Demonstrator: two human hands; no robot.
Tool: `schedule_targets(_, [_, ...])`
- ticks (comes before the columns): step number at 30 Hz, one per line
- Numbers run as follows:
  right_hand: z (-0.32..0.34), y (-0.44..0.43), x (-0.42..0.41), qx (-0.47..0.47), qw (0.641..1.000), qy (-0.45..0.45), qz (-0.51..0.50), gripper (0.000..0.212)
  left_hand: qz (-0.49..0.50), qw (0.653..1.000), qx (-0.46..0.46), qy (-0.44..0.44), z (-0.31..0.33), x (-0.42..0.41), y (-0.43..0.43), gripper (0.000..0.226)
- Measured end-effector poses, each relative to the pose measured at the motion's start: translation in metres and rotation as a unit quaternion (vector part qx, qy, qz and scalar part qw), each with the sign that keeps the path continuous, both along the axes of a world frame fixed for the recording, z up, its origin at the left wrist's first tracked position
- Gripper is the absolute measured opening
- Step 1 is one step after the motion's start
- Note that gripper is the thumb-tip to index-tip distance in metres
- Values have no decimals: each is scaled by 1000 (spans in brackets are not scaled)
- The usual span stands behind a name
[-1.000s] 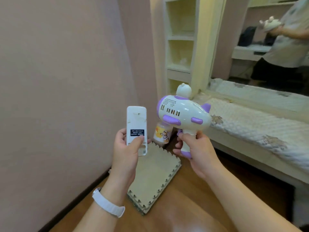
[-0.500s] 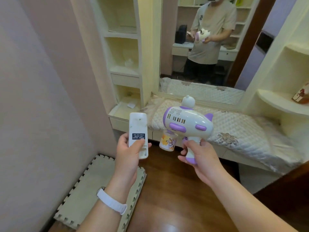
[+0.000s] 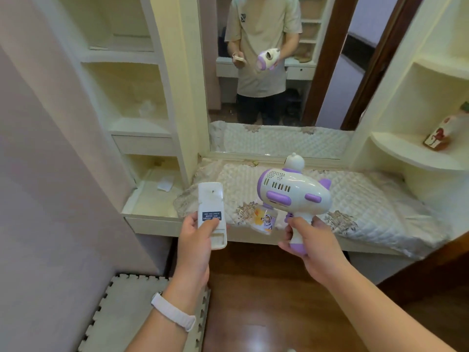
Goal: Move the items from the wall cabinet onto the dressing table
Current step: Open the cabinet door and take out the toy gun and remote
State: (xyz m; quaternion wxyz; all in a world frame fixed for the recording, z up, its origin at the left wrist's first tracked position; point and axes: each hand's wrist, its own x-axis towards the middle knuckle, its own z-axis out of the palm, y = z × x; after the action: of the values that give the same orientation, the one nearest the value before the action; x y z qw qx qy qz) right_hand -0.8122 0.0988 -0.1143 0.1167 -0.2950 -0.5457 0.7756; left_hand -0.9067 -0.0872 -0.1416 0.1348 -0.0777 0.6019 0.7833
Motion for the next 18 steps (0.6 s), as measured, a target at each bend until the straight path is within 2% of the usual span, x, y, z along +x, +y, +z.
schedule_targets(6, [-32,65,-62,-36,999,-18,-17,6,-17,999,-35,3,-17,-58,64,23])
schedule_targets(11, [-50,130,-126,-55,996,-52,37,12,12,996,-87,-21,-29,-114,126,27])
schedule_targets(18, [-66,216,-202,-57,990,-64,107,5,53,990,-123,-34,-23,-179,207,16])
